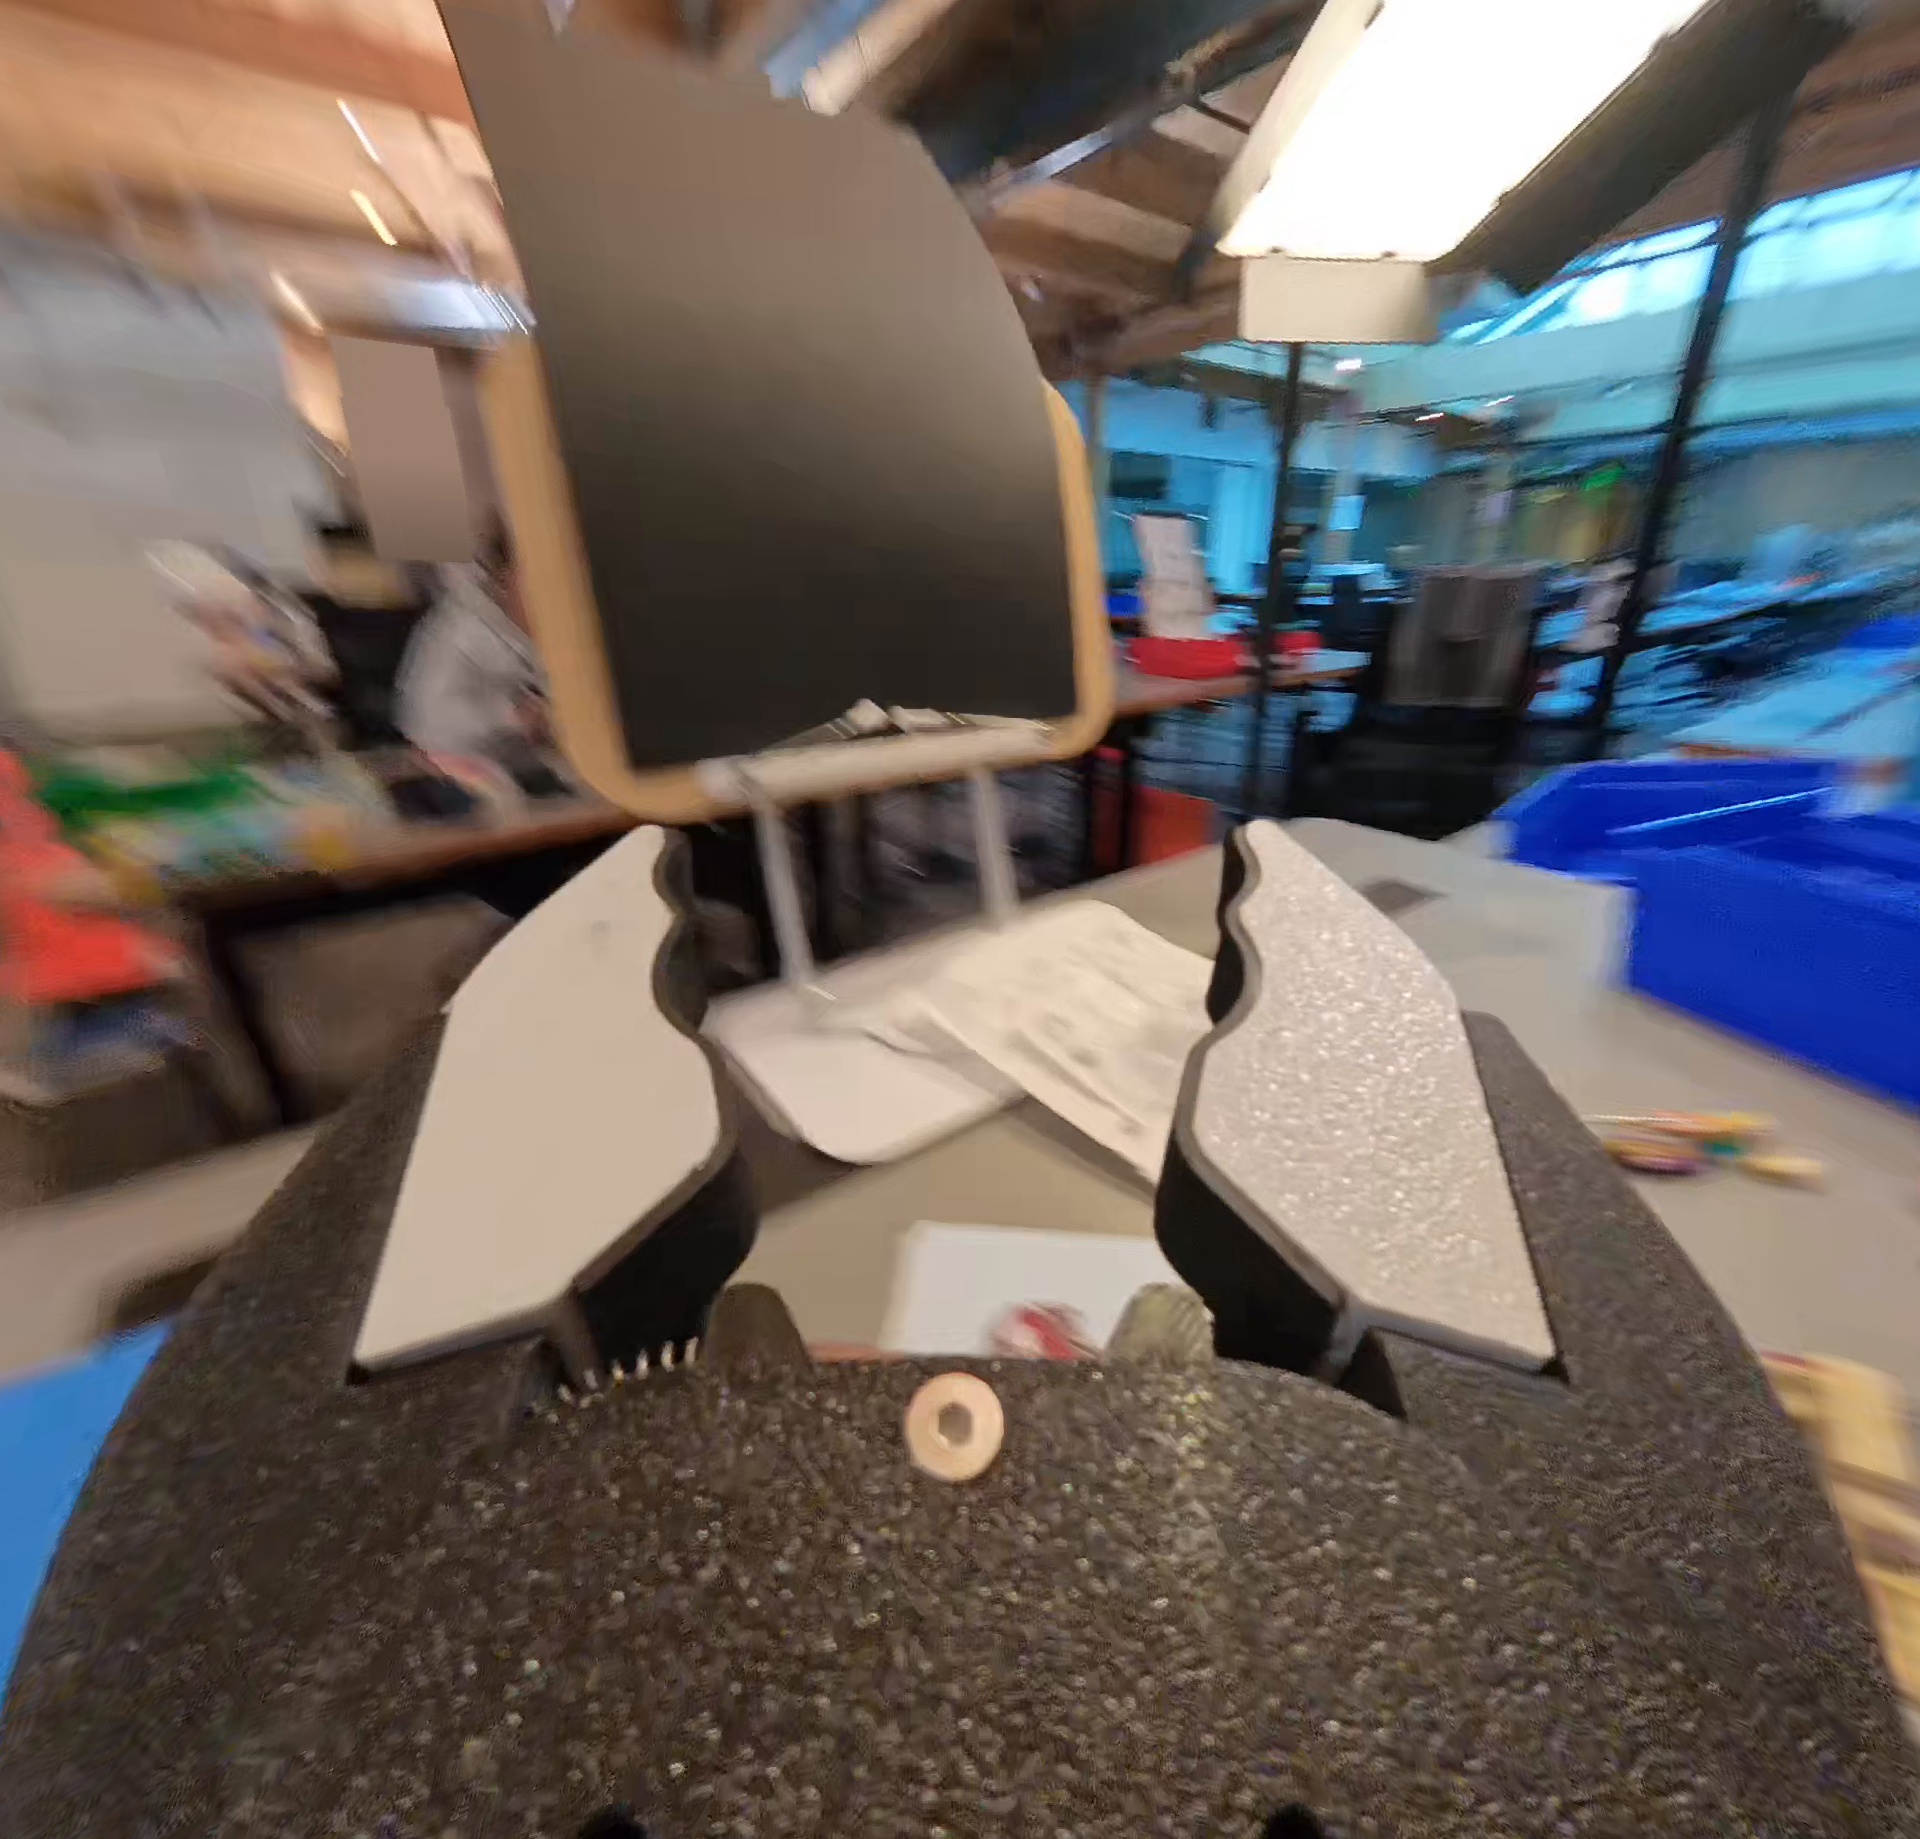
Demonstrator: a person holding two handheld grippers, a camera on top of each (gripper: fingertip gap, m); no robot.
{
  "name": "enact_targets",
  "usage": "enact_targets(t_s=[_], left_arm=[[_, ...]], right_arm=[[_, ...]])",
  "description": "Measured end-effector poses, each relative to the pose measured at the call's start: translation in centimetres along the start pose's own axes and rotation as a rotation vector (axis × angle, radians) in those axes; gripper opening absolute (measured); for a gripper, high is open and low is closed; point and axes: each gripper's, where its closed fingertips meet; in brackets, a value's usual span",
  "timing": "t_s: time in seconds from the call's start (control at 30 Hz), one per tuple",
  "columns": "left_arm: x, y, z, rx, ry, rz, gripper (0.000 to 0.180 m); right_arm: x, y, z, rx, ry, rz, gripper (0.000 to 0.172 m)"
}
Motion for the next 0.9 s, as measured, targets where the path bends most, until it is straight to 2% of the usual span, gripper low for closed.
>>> enact_targets(t_s=[0.03, 0.07, 0.1, 0.13, 0.2, 0.27, 0.3, 0.33, 0.37, 0.4, 0.43, 0.47, 0.5, 0.53, 0.57, 0.6, 0.63, 0.7, 0.77, 0.83, 0.87, 0.9], left_arm=[[0.6, -0.2, -0.2, 0.003, -0.042, -0.104, 0.096], [1.3, -1.1, -0.3, -0.045, -0.097, -0.132, 0.096], [1.9, -1.8, -0.4, -0.095, -0.145, -0.101, 0.097], [2.0, -2.2, -0.9, -0.127, -0.153, -0.059, 0.107], [1.6, -2.4, -1.8, -0.155, -0.112, -0.001, 0.127], [0.7, -1.7, -2.7, -0.138, -0.042, 0.086, 0.130], [-0.1, -1.1, -2.9, -0.106, 0.015, 0.101, 0.113], [-0.5, -0.3, -2.6, -0.055, 0.038, 0.089, 0.068], [0.6, -0.2, -2.0, -0.056, -0.045, 0.065, 0.012], [2.4, -0.6, -1.2, -0.096, -0.193, 0.044, 0.000], [3.4, -0.3, -0.6, -0.111, -0.289, 0.058, 0.000], [3.3, 0.6, -0.5, -0.084, -0.307, 0.088, 0.000], [3.3, 1.1, -0.5, -0.084, -0.323, 0.087, 0.010], [3.6, 1.2, -0.7, -0.094, -0.366, 0.077, 0.046], [3.0, 1.3, -1.3, -0.116, -0.343, 0.087, 0.067], [2.3, 1.5, -2.0, -0.125, -0.287, 0.115, 0.099], [1.9, 1.1, -2.4, -0.155, -0.258, 0.122, 0.110], [2.1, 0.2, -2.4, -0.201, -0.278, 0.096, 0.106], [2.2, -0.2, -2.3, -0.204, -0.275, 0.061, 0.079], [1.5, 0.4, -2.2, -0.169, -0.199, 0.138, 0.045], [0.9, 0.7, -2.4, -0.166, -0.152, 0.168, 0.039], [0.2, 1.2, -2.5, -0.144, -0.099, 0.178, 0.045]], right_arm=[[0.2, -0.4, -0.5, 0.004, -0.004, -0.031, 0.013], [0.4, -0.7, -1.0, 0.009, -0.012, -0.058, 0.012], [0.7, -1.0, -1.5, 0.015, -0.020, -0.085, 0.011], [1.0, -1.3, -1.9, 0.024, -0.030, -0.111, 0.010], [1.7, -1.7, -2.6, 0.037, -0.049, -0.149, 0.010], [2.4, -2.0, -3.1, 0.044, -0.060, -0.142, 0.010], [2.7, -2.1, -3.3, 0.044, -0.065, -0.129, 0.010], [2.9, -2.3, -3.6, 0.042, -0.070, -0.117, 0.010], [3.2, -2.5, -3.8, 0.039, -0.076, -0.109, 0.010], [3.5, -2.8, -4.0, 0.035, -0.081, -0.106, 0.010], [3.8, -3.0, -4.3, 0.033, -0.087, -0.110, 0.010], [4.0, -3.2, -4.5, 0.034, -0.093, -0.117, 0.010], [4.3, -3.4, -4.7, 0.038, -0.099, -0.125, 0.009], [4.6, -3.5, -4.9, 0.042, -0.105, -0.130, 0.009], [4.9, -3.6, -5.2, 0.043, -0.113, -0.129, 0.009], [5.3, -3.7, -5.6, 0.040, -0.121, -0.125, 0.009], [5.6, -3.8, -5.9, 0.041, -0.129, -0.122, 0.009], [6.1, -3.9, -6.7, 0.047, -0.143, -0.126, 0.008], [6.4, -3.9, -7.7, 0.055, -0.151, -0.131, 0.008], [6.4, -4.0, -8.7, 0.062, -0.152, -0.137, 0.008], [6.2, -4.1, -9.2, 0.065, -0.149, -0.143, 0.008], [5.9, -4.2, -9.7, 0.066, -0.143, -0.149, 0.008]])
Point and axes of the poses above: each gripper's, where its closed fingertips meet, z back along the fingers, x out of its top, y = z × x across the jaws, and after that the axes turned 7 degrees about -x, right-handed
